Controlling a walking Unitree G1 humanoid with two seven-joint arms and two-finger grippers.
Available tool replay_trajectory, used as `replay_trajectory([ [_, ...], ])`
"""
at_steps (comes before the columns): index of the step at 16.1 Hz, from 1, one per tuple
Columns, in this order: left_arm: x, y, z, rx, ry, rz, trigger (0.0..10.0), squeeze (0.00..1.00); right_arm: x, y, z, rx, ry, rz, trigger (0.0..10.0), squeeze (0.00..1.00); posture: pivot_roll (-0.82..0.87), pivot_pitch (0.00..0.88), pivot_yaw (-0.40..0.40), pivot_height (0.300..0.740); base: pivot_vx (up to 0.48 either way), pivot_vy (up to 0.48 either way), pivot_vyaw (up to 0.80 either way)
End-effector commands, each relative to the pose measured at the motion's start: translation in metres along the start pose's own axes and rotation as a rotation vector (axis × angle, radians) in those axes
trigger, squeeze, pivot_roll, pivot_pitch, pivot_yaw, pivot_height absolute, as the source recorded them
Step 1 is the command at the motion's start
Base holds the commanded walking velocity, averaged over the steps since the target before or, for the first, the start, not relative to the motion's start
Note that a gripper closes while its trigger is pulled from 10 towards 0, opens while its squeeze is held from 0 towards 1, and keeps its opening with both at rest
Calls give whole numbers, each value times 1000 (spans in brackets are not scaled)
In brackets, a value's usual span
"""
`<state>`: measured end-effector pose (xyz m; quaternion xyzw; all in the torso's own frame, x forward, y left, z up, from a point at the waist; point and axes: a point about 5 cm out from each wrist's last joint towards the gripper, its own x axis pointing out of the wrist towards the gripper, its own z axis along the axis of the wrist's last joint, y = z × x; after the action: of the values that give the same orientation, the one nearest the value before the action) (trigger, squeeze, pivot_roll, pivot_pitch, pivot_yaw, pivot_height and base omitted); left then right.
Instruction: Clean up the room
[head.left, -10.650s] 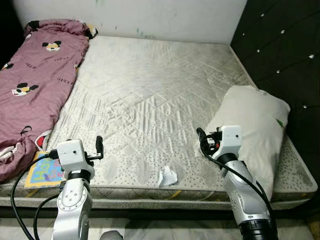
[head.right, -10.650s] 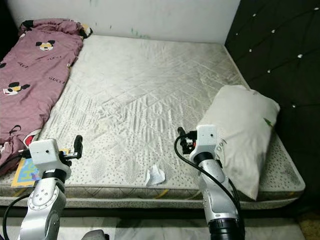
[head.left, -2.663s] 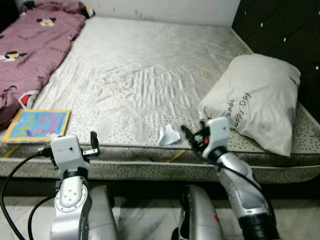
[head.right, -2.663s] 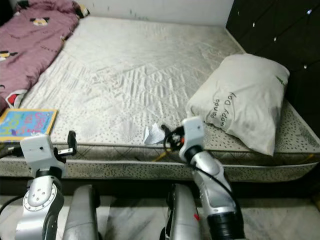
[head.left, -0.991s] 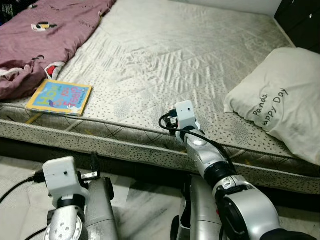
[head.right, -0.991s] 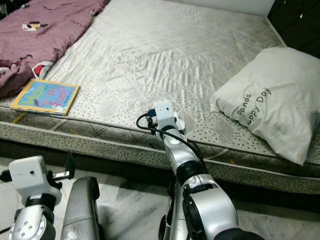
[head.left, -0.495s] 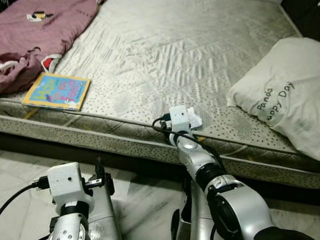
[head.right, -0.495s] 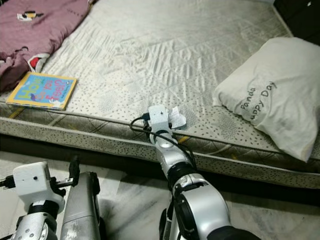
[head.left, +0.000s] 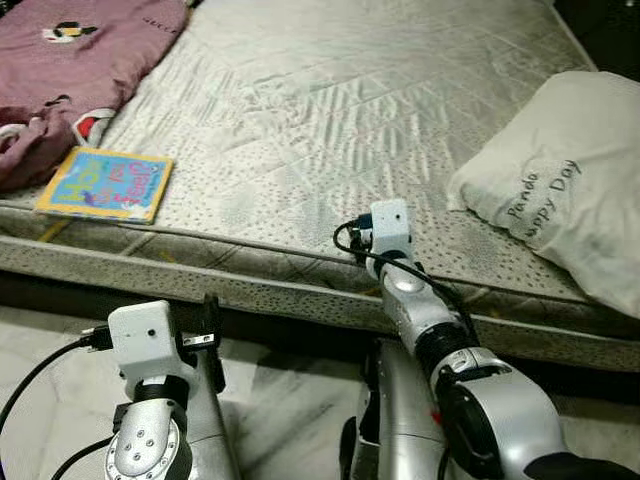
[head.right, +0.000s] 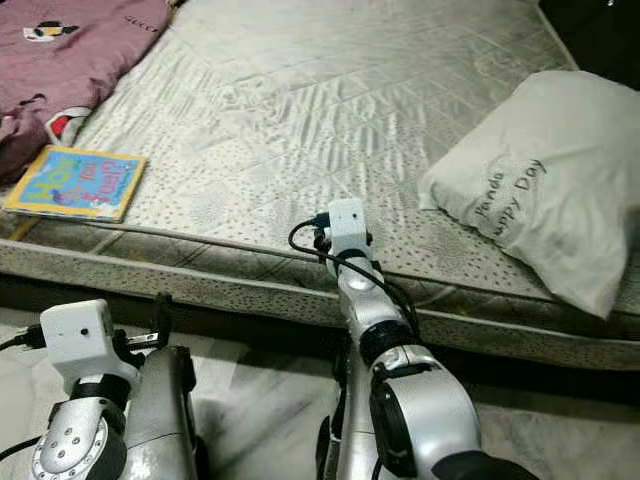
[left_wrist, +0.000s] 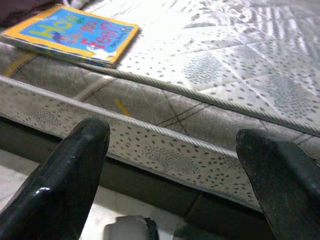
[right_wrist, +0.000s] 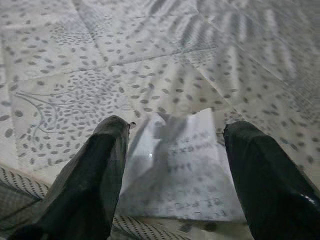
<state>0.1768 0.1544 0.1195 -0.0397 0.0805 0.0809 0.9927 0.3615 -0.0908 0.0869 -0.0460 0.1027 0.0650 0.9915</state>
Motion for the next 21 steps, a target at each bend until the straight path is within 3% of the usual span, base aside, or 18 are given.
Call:
replay_trajectory([
  [1,5,-9,3,-72,-17,3,10000,0,0,-5,4,-1,-27,-23,10000,0,131,57,-118,516,0,0,0],
  [8,21,-12,8,-73,-57,-36,10000,0,-4,-18,5,-11,-89,-25,10000,0,106,19,-108,516,0,0,0],
  [13,31,-10,8,-69,-72,-31,10000,0,-16,-22,5,25,-167,33,10000,0,89,0,-107,516,0,0,0],
  [16,36,-13,9,-74,-90,-59,10000,0,-24,-29,-6,14,-145,39,10000,0,81,0,-104,516,285,0,0],
  [21,45,-14,11,-64,-105,-69,10000,0,-23,-33,0,13,-163,26,10000,0,75,0,-98,516,310,0,0],
])
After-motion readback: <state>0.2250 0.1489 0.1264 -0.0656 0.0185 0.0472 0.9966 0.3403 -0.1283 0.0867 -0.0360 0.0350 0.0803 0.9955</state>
